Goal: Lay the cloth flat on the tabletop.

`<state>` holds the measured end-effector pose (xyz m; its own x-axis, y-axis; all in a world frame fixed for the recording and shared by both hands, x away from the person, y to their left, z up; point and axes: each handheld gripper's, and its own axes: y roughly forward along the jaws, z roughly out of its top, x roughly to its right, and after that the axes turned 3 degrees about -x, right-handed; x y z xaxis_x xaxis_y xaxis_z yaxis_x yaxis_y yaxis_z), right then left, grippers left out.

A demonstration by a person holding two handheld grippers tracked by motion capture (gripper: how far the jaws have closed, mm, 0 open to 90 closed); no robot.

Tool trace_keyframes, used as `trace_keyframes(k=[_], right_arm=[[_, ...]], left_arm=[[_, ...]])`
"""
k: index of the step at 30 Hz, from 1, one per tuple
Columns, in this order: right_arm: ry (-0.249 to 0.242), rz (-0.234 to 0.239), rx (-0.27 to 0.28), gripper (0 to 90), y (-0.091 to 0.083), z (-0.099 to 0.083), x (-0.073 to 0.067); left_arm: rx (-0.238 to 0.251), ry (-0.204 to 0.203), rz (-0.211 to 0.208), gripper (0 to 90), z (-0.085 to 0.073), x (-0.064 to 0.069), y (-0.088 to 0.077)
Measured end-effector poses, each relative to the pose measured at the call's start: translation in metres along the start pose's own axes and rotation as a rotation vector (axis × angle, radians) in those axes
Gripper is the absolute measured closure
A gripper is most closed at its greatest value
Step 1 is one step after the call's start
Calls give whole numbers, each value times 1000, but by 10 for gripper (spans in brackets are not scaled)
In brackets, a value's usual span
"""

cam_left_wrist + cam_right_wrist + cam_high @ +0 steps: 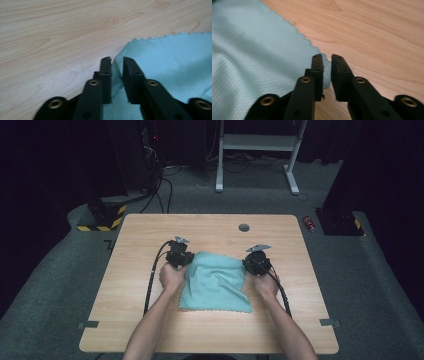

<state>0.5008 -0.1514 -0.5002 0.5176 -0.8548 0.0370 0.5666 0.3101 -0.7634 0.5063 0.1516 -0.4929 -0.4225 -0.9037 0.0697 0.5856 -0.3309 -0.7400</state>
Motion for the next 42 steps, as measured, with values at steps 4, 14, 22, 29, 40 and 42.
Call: trace_keyframes(k=[4, 14, 22, 29, 40, 42], right_arm=[[14, -2, -28, 710, 6, -1, 1], [-52, -18, -47, 898, 13, 0, -6], [-64, -65, -17, 900, 7, 18, -3], [-67, -94, -37, 892, 18, 21, -1], [-18, -19, 29, 738, -5, 10, 0], [-36, 0, 30, 742, -11, 2, -3]], left_arm=[[-3, 46, 2, 609, -5, 5, -7], [-12, 28, 6, 623, -16, -3, -1], [-26, 39, -2, 898, -4, 0, 12], [-26, -41, 65, 898, -4, -16, 10], [16, -32, 30, 643, -17, -23, -17], [13, -5, 18, 613, -20, -16, -22]])
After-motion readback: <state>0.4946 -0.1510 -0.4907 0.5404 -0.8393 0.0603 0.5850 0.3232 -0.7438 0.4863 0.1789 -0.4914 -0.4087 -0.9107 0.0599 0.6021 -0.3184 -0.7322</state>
